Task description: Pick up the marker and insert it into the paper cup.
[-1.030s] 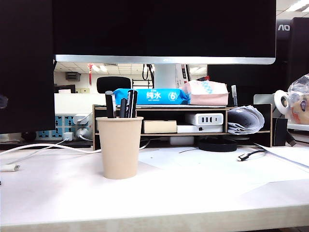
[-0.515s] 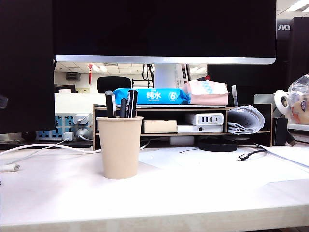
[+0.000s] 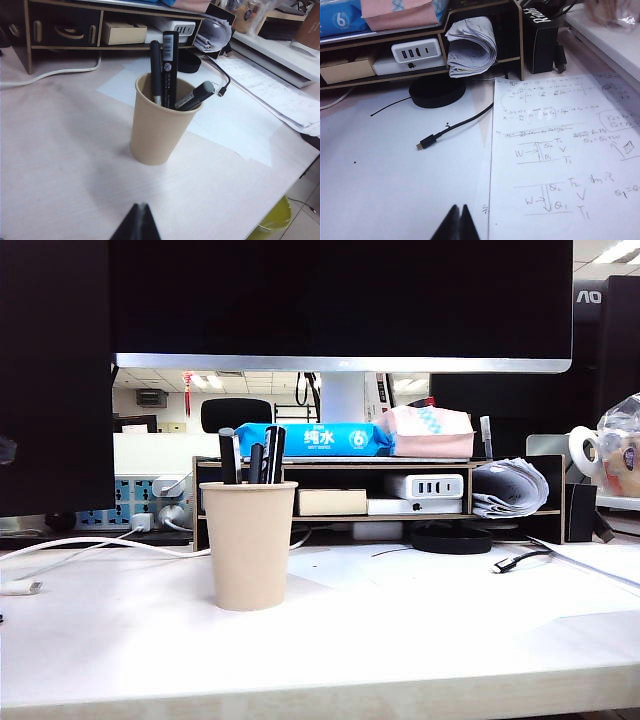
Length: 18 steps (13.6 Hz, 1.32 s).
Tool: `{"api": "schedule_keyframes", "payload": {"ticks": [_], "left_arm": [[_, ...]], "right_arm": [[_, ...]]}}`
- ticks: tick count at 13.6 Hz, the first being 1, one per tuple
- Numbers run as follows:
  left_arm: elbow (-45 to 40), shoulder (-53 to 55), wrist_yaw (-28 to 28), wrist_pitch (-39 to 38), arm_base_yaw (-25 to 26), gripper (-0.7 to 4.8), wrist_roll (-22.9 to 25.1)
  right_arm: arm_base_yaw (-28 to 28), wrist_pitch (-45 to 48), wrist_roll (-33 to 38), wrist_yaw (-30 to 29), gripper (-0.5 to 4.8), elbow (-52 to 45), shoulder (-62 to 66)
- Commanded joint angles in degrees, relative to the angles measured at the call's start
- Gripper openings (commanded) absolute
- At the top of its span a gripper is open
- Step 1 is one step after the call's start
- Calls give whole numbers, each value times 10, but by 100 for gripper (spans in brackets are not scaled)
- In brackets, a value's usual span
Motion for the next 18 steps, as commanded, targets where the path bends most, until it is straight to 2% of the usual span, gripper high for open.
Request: {"api": "schedule_keyframes", "payload": {"ticks": [1,5,9,18], "left_arm": [[-1,0,0,-6,0,-5,1],[-1,0,0,-6,0,-5,0],[-1,0,0,-6,0,-5,1],[-1,0,0,-6,0,-5,0]], "right_arm": [[18,29,3,4,0,-3,0],[40,58,-12,29,0,-3,0],[40,100,-12,27,-1,-3,0],[39,93,-12,27,0,-3,0]]}}
